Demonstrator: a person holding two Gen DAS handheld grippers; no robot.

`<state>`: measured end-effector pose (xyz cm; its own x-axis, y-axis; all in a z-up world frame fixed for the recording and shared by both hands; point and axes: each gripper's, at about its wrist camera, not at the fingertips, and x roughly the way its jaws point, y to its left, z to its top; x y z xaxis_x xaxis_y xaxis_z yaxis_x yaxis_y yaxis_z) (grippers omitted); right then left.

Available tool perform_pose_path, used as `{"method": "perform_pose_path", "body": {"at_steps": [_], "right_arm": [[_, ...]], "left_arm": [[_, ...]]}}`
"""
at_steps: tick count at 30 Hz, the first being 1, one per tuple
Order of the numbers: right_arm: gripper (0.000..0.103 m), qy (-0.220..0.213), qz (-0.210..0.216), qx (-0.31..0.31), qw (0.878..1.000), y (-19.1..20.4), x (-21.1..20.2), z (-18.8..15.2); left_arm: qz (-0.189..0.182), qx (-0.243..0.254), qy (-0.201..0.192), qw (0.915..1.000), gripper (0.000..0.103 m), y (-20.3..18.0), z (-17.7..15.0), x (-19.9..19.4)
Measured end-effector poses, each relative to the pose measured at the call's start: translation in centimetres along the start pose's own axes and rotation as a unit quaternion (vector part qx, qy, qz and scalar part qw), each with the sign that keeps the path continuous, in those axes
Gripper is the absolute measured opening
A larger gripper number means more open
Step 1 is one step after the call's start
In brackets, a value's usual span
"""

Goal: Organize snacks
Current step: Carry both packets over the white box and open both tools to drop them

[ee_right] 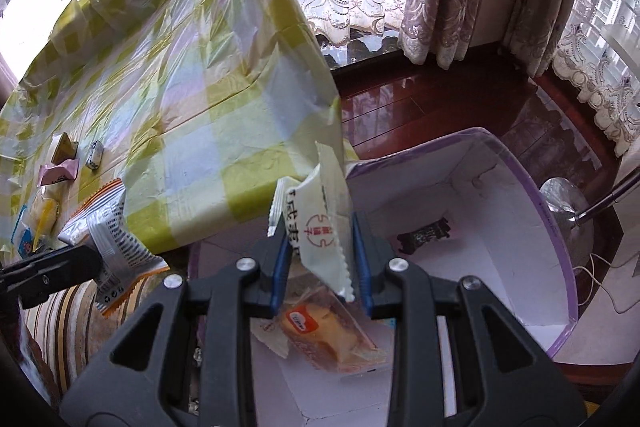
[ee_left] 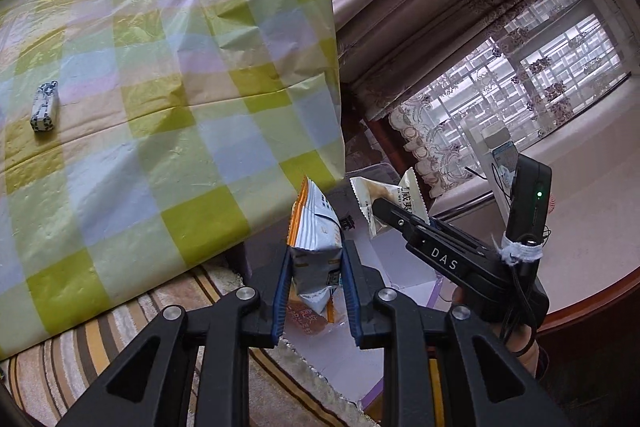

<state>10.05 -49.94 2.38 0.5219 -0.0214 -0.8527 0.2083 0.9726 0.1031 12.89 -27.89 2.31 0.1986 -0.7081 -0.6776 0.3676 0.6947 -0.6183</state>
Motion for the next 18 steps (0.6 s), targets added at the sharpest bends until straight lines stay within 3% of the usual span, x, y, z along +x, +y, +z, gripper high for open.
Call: {"method": "perform_pose_path", "body": {"at_steps": [3, 5, 9, 18], "right_arm": [[0.034, -0.004, -0.014, 0.007, 1.000, -1.0, -0.1, 0.4], [0.038, -0.003, -0.012, 0.011, 1.000, -1.3, 0.0, 0.5], [0.051, 0.006, -0.001, 0.016, 1.000, -1.2, 0.5, 0.4], [0.051, 0.018, 0.026, -0.014, 0.999, 1.6, 0.3, -0.1]], "left_arm": [[0.004, -0.002, 0.010, 0.9999, 0.040, -0.1, 0.1, 0.8], [0.004, -0.007, 0.010, 0.9999, 0.043, 0.2, 0.0, 0.8], [0.007, -0.013, 0.005, 0.9999, 0.043, 0.5, -0.1, 0.3], [0.006, -0.027, -0.013, 0.9995, 0.044, 1.4, -0.2, -1.1]]}}
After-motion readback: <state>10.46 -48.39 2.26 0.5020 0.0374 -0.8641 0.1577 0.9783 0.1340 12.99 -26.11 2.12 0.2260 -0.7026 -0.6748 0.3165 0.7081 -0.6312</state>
